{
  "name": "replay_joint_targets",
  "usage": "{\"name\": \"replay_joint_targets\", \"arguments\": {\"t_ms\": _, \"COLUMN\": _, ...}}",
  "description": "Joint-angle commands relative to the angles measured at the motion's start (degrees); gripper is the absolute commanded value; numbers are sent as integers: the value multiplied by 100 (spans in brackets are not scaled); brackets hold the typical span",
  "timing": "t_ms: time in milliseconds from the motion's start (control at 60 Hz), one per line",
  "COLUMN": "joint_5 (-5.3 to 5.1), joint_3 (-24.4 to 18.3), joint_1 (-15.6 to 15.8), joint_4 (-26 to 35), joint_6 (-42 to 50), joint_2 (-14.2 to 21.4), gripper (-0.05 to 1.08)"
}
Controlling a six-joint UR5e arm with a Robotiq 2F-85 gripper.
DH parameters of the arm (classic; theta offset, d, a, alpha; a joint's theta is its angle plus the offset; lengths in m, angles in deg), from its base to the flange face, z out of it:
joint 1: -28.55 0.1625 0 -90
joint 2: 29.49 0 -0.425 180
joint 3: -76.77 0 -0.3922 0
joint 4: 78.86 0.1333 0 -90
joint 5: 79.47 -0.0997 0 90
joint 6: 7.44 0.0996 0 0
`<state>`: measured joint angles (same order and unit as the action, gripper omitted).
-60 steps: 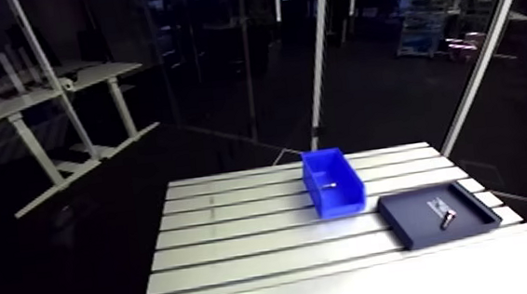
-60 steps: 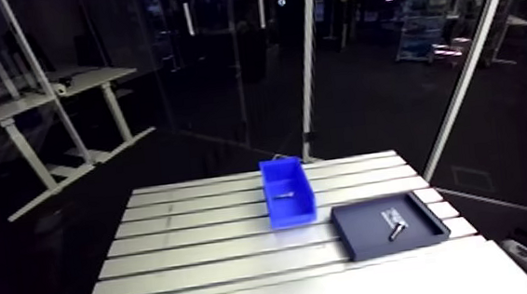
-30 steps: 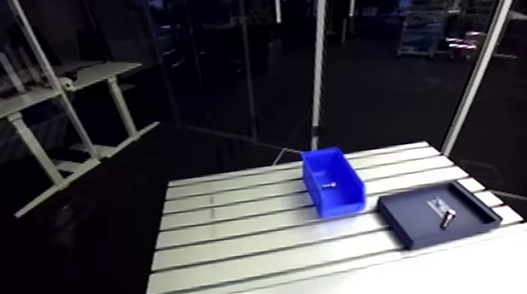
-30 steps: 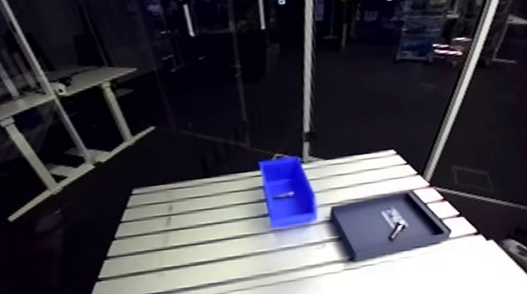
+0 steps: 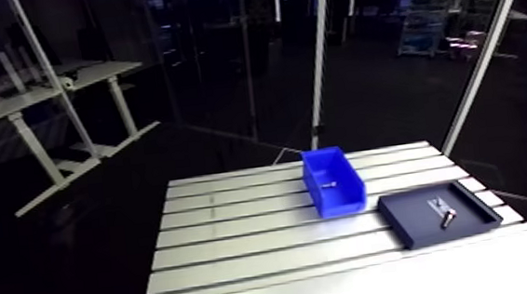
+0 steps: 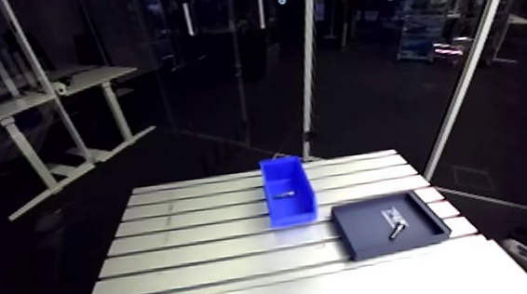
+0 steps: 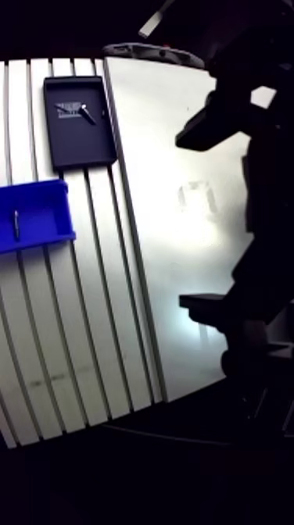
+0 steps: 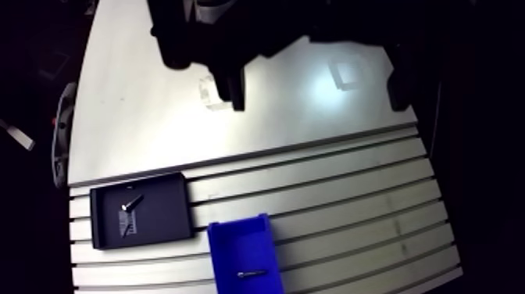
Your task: Pick up the M10 bolt from the tray and put it into the blue bin.
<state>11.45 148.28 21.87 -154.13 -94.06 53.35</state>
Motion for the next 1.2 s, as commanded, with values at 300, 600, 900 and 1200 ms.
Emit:
{"name": "replay_joint_targets", "arguments": {"t_ms": 300, "joint_5": 0, "joint_3": -1, "joint_1": 0, "joint_4": 0, "joint_6": 1, "joint_2": -1, "gripper": 1}}
{"name": "replay_joint_targets", "arguments": {"t_ms": 600, "joint_5": 0, "joint_3": 8, "joint_1": 0, "joint_4": 0, "joint_6": 1, "joint_2": -1, "gripper": 1}}
{"name": "replay_joint_targets", "arguments": {"t_ms": 900, "joint_5": 0, "joint_3": 25, "joint_1": 0, "joint_4": 0, "joint_6": 1, "joint_2": -1, "gripper": 1}}
{"name": "replay_joint_targets", "arguments": {"t_ms": 1200, "joint_5": -1, "joint_3": 34, "joint_1": 0, "joint_4": 0, "joint_6": 1, "joint_2": -1, "gripper": 1}}
